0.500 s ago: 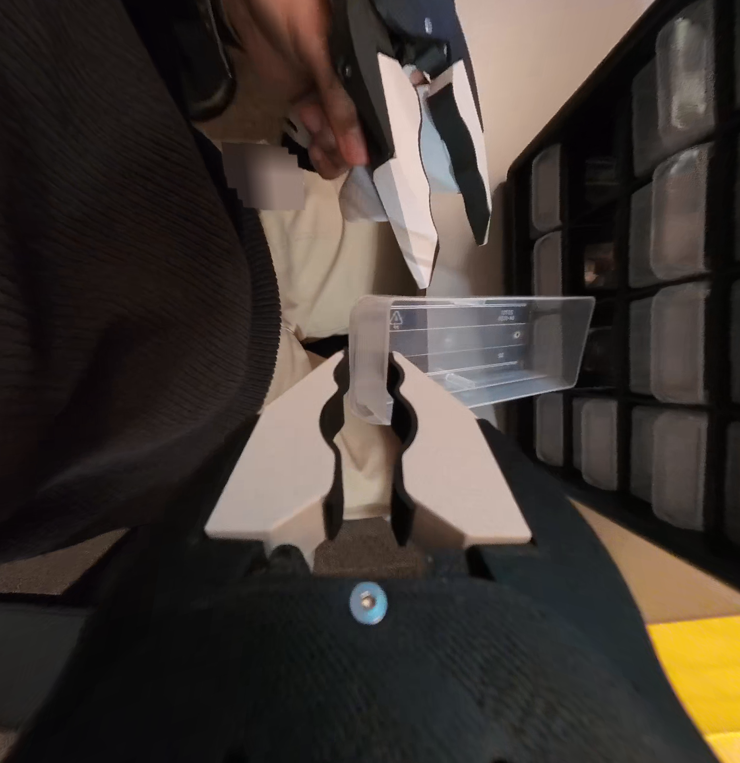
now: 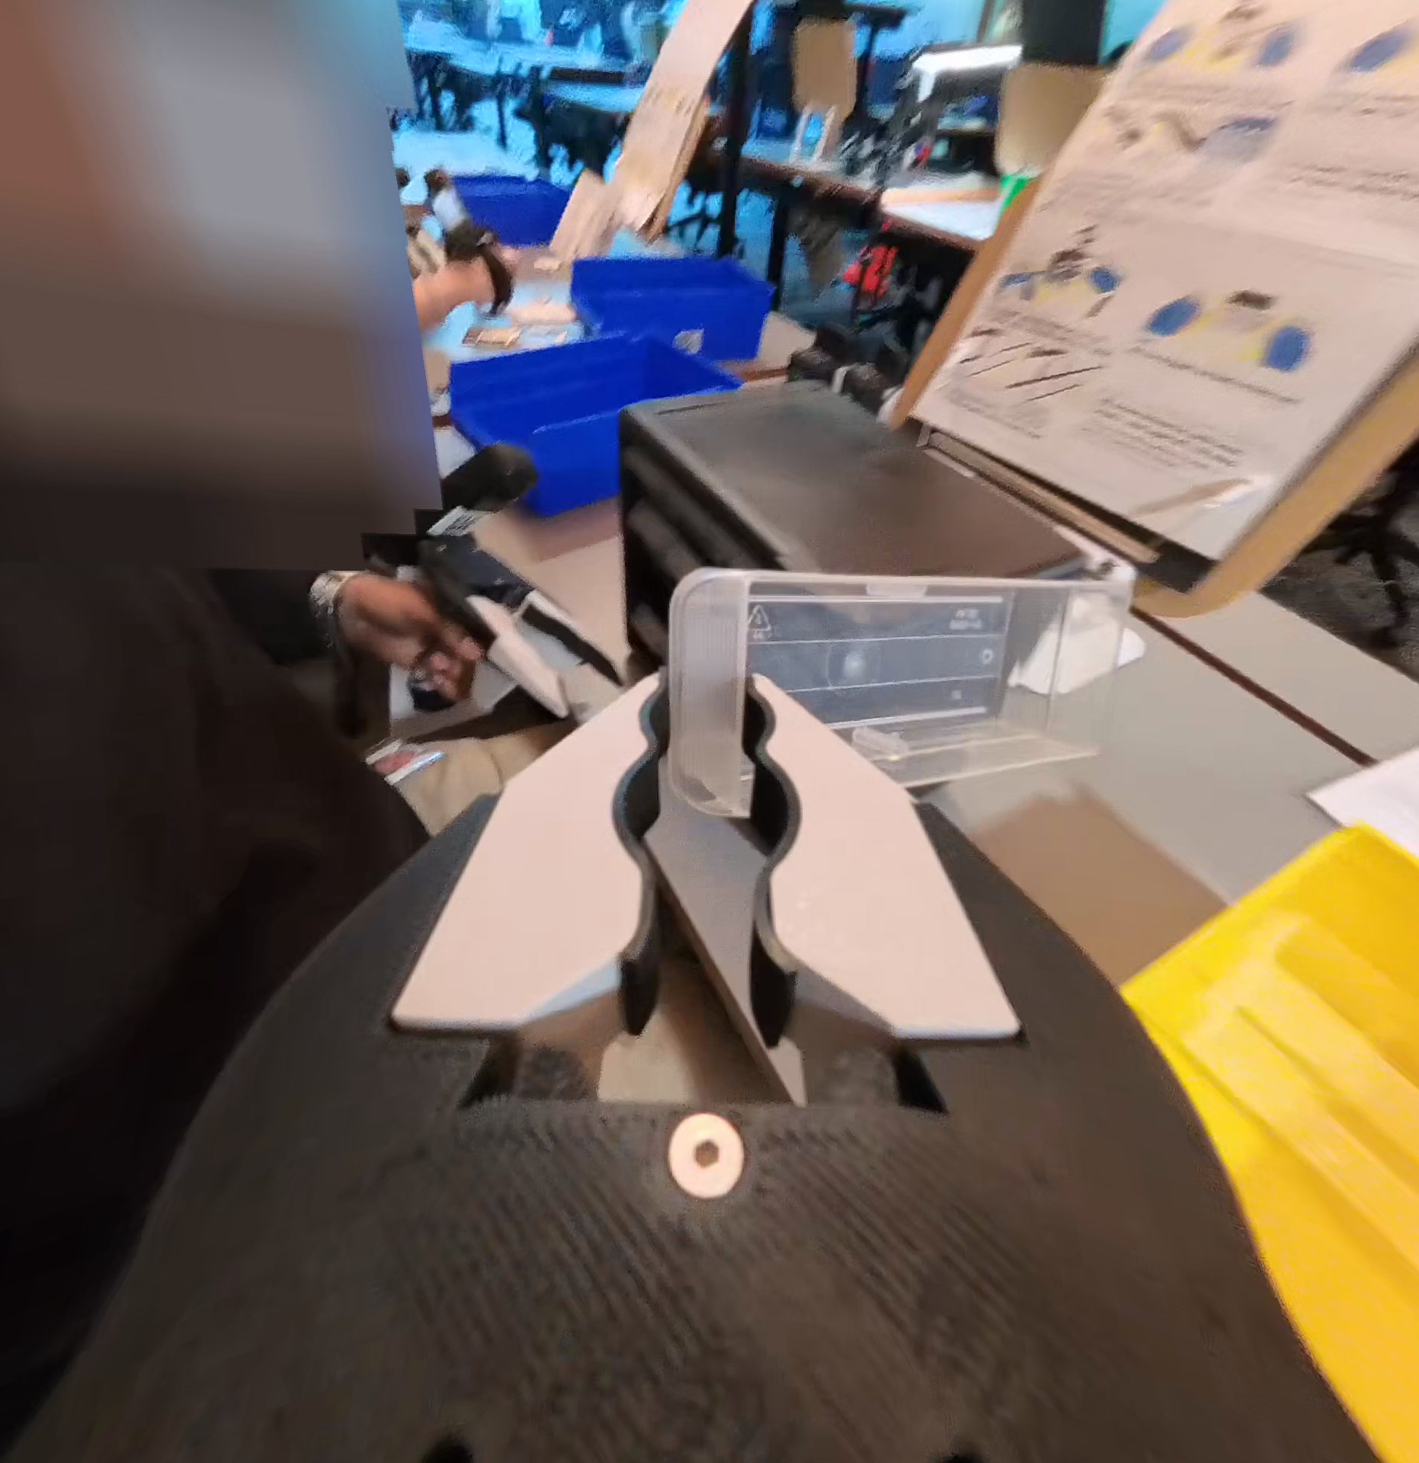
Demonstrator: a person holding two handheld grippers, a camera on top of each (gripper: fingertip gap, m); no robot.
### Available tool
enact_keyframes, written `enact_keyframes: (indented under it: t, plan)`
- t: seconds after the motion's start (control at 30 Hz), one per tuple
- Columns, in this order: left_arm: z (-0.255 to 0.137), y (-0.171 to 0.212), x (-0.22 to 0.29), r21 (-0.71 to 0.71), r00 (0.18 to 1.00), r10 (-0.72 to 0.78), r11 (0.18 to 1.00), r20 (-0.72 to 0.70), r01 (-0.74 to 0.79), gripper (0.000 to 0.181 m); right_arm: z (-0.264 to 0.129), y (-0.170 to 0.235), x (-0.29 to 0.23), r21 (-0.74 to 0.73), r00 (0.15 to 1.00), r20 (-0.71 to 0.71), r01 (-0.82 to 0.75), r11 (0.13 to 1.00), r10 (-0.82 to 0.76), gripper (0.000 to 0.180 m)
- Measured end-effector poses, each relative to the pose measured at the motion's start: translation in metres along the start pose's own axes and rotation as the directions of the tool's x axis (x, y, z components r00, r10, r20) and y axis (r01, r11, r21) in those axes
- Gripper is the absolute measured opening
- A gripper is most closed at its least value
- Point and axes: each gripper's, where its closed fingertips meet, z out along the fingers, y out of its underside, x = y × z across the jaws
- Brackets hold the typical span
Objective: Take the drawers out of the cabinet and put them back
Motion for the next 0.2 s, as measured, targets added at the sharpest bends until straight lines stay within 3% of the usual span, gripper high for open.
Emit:
enact_keyframes:
  t: [0.03,0.2]
  plan:
    - [0.0,0.001,0.0,-0.002,1.0,-0.003,1.0,0.0,0.003,0.093,-0.011,0.0,0.015,0.023,0.999,-0.033,-0.019,1.0,0.019,0.016]
    - [0.002,0.003,-0.001,0.003,1.0,-0.002,1.0,0.009,0.002,0.089,-0.032,0.065,0.115,-0.118,0.94,-0.308,-0.19,0.975,0.146,0.016]
